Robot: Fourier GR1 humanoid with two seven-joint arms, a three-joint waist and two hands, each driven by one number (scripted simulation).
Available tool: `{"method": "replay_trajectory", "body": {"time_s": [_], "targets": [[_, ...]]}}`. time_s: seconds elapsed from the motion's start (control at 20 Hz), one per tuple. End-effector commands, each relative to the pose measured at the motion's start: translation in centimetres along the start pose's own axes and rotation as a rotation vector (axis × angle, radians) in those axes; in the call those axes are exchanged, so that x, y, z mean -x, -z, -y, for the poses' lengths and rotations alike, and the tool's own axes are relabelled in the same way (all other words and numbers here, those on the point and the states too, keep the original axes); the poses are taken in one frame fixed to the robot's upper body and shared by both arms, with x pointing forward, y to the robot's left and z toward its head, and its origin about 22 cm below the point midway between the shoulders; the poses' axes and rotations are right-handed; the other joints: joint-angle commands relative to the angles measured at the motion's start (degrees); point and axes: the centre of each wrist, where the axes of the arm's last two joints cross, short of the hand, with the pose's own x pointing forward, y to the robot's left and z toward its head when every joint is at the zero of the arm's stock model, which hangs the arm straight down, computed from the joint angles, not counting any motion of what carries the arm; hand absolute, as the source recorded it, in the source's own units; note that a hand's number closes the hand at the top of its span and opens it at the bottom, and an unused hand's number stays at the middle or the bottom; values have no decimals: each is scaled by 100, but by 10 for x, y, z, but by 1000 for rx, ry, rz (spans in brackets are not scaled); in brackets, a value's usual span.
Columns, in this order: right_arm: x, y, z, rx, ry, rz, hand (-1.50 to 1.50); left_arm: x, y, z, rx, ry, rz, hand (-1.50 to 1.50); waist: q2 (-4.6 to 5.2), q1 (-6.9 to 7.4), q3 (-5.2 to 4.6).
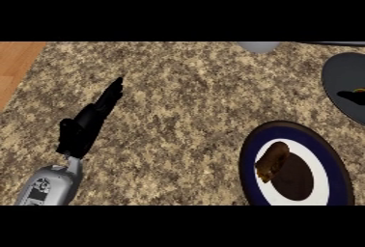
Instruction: Pick the bell pepper from the plate and place it in the pan
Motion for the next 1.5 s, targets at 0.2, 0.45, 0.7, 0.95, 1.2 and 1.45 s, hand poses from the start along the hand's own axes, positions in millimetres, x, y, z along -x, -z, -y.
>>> {"method": "replay_trajectory", "body": {"time_s": [0.2, 0.45, 0.7, 0.95, 1.2, 1.45], "targets": [[7, -5, 26, 42, 378, 31, -150, 3, -2, -3, -6, 0, -5, 0, -12, -73, 2], [33, -27, 50, -14, 452, 57, -150, 8, -2, 0, -22, -3, -1, 0, -5, -148, 3], [56, -53, 72, -14, 506, 163, -150, 6, -5, -7, -45, -8, -11, 0, -60, -252, 5], [75, -73, 72, -15, 531, 206, -150, 4, -7, -17, -49, -4, -20, 0, -81, -252, 8], [94, -94, 66, -14, 553, 180, -150, 8, -12, -13, -41, -3, -28, 0, -101, -254, 9], [101, -106, 70, -32, 573, 196, -150, 10, -13, -11, -52, 0, -38, 0, -136, -305, 0]]}}
